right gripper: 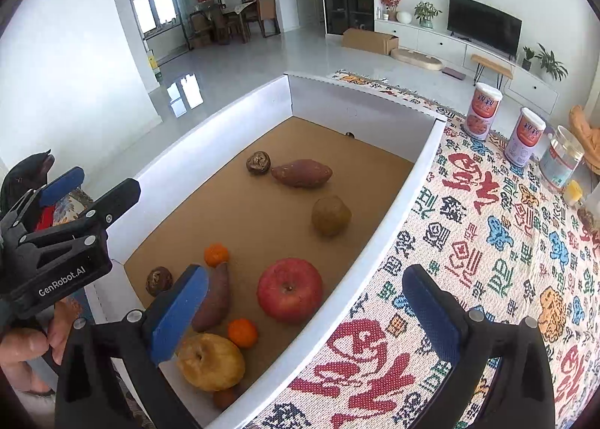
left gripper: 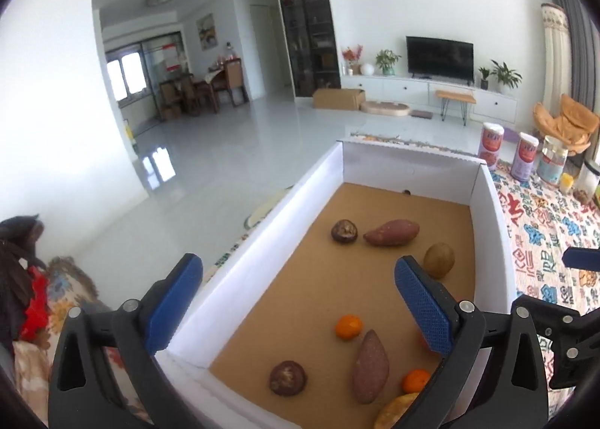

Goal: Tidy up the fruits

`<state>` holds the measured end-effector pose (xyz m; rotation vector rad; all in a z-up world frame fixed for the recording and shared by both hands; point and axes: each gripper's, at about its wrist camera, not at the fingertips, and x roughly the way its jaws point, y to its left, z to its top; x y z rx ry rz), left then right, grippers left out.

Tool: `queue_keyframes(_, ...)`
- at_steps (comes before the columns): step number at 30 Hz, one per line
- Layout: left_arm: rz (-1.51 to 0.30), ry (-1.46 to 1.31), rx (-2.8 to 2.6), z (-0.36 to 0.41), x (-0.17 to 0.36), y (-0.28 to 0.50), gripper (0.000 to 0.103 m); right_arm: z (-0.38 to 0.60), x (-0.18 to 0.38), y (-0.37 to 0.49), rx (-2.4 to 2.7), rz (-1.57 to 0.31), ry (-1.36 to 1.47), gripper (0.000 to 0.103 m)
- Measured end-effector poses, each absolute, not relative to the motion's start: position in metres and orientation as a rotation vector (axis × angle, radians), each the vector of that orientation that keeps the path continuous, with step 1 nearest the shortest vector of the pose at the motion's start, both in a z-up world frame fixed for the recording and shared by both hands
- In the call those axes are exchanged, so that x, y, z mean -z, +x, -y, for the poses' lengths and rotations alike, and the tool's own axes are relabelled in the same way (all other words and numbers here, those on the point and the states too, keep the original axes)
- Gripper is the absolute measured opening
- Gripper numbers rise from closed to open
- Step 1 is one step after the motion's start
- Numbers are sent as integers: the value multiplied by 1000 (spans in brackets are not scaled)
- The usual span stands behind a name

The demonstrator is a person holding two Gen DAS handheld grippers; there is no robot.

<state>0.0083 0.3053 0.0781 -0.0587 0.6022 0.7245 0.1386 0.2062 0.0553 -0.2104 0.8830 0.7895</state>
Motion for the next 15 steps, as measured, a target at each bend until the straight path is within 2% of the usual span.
queue_keyframes(6,-768,-152,-542,-299,-70,-1,102,-185,-59,112,-745,-910,-157,103)
queue_keyframes(15,-843,-267,-551,-312,-73,-18,102,-190,-65,77,-753,-940,-165,103)
